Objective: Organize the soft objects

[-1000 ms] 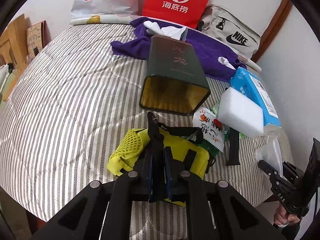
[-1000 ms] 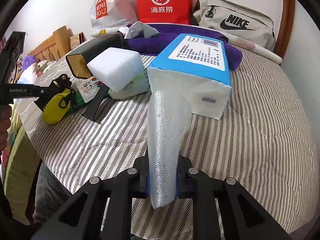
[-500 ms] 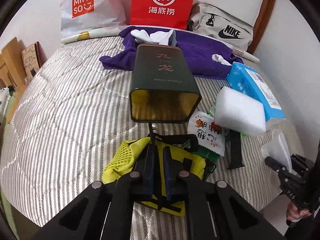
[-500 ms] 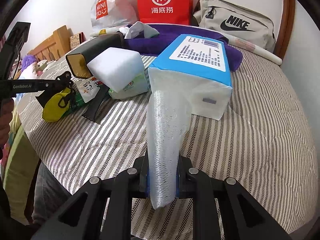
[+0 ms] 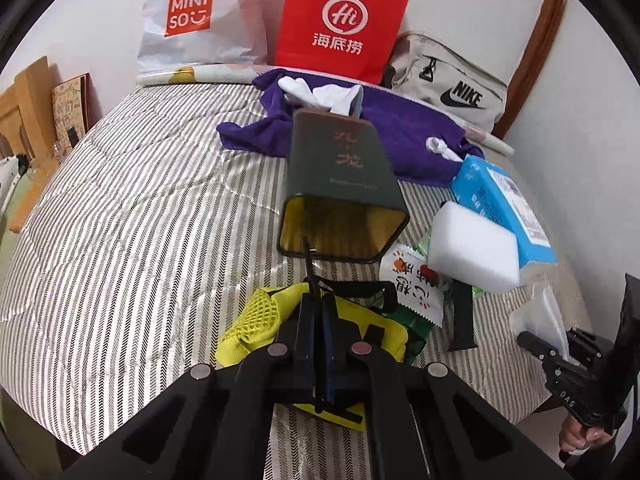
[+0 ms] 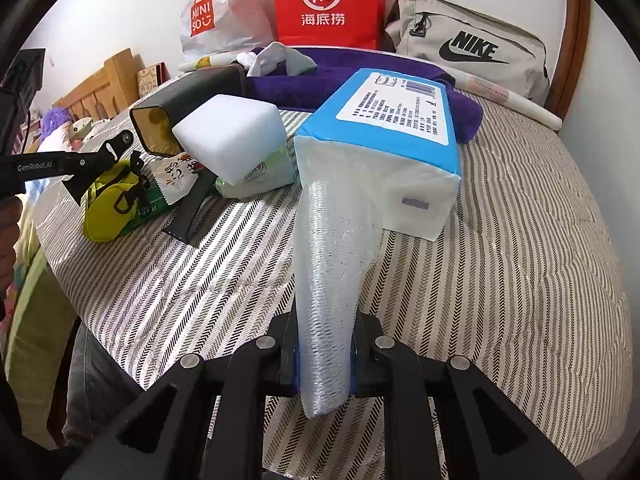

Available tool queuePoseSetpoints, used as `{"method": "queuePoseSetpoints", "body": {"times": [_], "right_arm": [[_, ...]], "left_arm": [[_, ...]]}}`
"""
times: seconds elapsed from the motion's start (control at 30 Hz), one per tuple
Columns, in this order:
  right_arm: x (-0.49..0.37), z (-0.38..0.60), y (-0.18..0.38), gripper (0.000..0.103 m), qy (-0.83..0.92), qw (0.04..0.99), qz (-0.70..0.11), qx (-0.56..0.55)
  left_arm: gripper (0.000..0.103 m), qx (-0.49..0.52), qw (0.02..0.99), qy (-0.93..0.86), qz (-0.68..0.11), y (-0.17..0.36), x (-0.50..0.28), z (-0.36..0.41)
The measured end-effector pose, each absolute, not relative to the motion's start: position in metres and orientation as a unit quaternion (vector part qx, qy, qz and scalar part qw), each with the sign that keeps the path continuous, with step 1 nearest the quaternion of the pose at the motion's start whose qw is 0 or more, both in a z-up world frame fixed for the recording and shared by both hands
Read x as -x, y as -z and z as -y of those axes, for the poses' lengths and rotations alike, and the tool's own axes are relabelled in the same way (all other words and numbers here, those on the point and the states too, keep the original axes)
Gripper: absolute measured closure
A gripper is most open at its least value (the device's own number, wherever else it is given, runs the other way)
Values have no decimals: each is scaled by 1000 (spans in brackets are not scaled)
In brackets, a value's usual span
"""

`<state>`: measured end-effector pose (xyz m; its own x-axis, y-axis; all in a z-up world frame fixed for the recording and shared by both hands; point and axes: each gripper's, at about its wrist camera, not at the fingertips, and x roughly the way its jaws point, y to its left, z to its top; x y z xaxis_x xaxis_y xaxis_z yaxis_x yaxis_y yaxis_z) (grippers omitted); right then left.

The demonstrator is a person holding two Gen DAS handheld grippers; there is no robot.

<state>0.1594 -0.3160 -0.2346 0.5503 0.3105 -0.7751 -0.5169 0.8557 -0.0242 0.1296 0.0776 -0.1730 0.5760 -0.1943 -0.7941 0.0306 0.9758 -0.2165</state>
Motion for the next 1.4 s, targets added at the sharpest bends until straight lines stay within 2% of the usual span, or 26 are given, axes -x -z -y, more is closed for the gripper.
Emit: {"method": "queuePoseSetpoints", "body": {"times": [0.33,0.67,0.93,1.4], "right_arm": [[-158,319,211,89,-245,877,-396,120],[-173,325,161,90,-256,892,-358,105],[-209,316,130,90,-264,898,-337,103],[-294,291,114,90,-260,898,-338,112]], "left_arm": [[99,99,887,71,-445,154,-126,-82],[99,96,901,72,-417,121,-135,-88],[99,92,905,65,-410,102,-166,-93],[99,111,897,70,-423,98,-250,-95]]}}
